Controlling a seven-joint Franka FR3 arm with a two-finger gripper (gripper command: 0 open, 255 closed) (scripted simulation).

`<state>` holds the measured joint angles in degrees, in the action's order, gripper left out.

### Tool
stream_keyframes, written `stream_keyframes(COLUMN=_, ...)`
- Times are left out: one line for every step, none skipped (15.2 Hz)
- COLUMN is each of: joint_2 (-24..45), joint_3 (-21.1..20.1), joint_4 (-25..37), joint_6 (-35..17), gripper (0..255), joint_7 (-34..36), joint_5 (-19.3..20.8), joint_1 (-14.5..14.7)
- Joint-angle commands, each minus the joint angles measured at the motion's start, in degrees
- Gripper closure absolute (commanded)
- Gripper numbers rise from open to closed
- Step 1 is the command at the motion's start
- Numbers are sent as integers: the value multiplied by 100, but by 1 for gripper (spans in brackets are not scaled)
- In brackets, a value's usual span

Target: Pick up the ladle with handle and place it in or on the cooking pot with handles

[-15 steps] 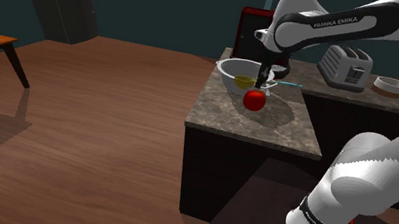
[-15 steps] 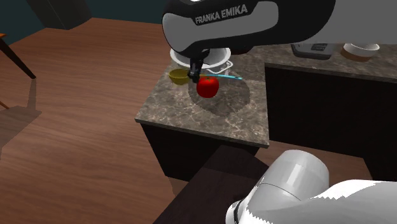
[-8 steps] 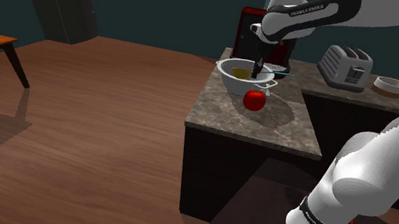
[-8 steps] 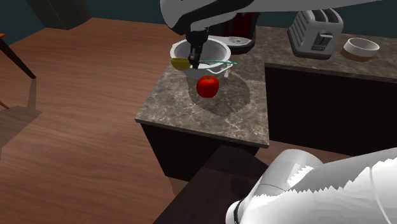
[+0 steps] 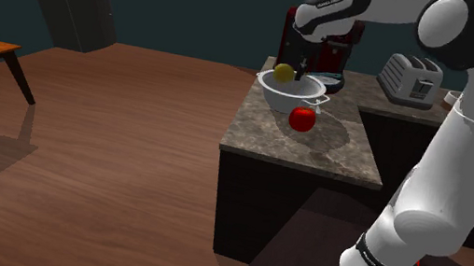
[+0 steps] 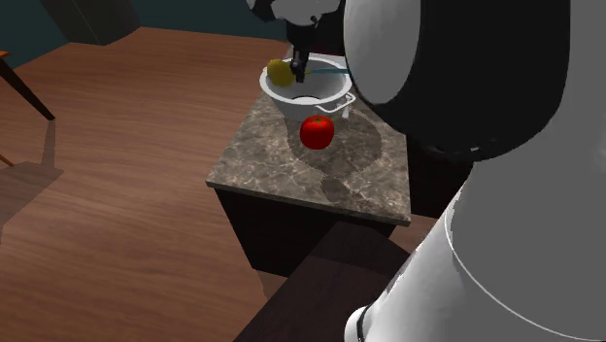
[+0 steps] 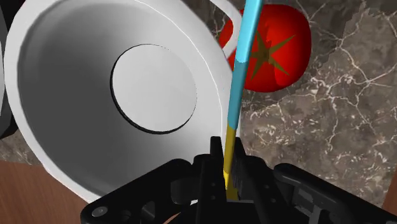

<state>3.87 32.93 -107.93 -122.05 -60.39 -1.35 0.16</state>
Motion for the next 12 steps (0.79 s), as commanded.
stream_keyframes(joint_2=547, joint_3=51, joint_4=617, joint_6=159, gripper=255, joint_7=-309, joint_5=-384, joint_1=-138)
stream_keyframes(joint_2=815, joint_3=58, joint_4=932, joint_6=254, gripper=255, joint_7=-444, joint_5=-563, joint_1=-238)
stream_keyframes(joint_2=1085, joint_3=54, joint_4=1262, joint_6=360, gripper=255, joint_7=-568, joint_5=-736, joint_1=-352)
stream_keyframes(joint_2=1356, joint_3=35, joint_4=1609, joint_6=477, gripper=255, joint_7=-678, joint_5=-899, joint_1=-484)
stream_keyframes(joint_2=1631, joint_3=12, joint_4=1974, joint_6=607, gripper=255, joint_7=-775, joint_5=-1055, joint_1=-624)
stream_keyframes(joint_2=1910, joint_3=-25, joint_4=2361, joint_6=748, gripper=255, joint_7=-856, joint_5=-1199, joint_1=-782)
stream_keyframes(joint_2=2195, joint_3=-66, joint_4=2775, joint_6=903, gripper=255, joint_7=-923, joint_5=-1335, joint_1=-949)
stream_keyframes(joint_2=2492, joint_3=-111, joint_4=3221, joint_6=1074, gripper=255, joint_7=-975, joint_5=-1465, joint_1=-1125)
stream_keyframes(joint_2=2803, joint_3=-162, joint_4=3710, joint_6=1264, gripper=255, joint_7=-1011, joint_5=-1587, joint_1=-1318)
stream_keyframes(joint_2=3137, joint_3=-221, joint_4=4256, joint_6=1479, gripper=255, joint_7=-1028, joint_5=-1703, joint_1=-1528)
stream_keyframes(joint_2=3637, joint_3=-306, joint_4=5112, joint_6=1822, gripper=255, joint_7=-1017, joint_5=-1854, joint_1=-1843)
stream_keyframes(joint_2=3615, joint_3=-317, joint_4=4997, joint_6=1730, gripper=255, joint_7=-1025, joint_5=-1843, joint_1=-1822)
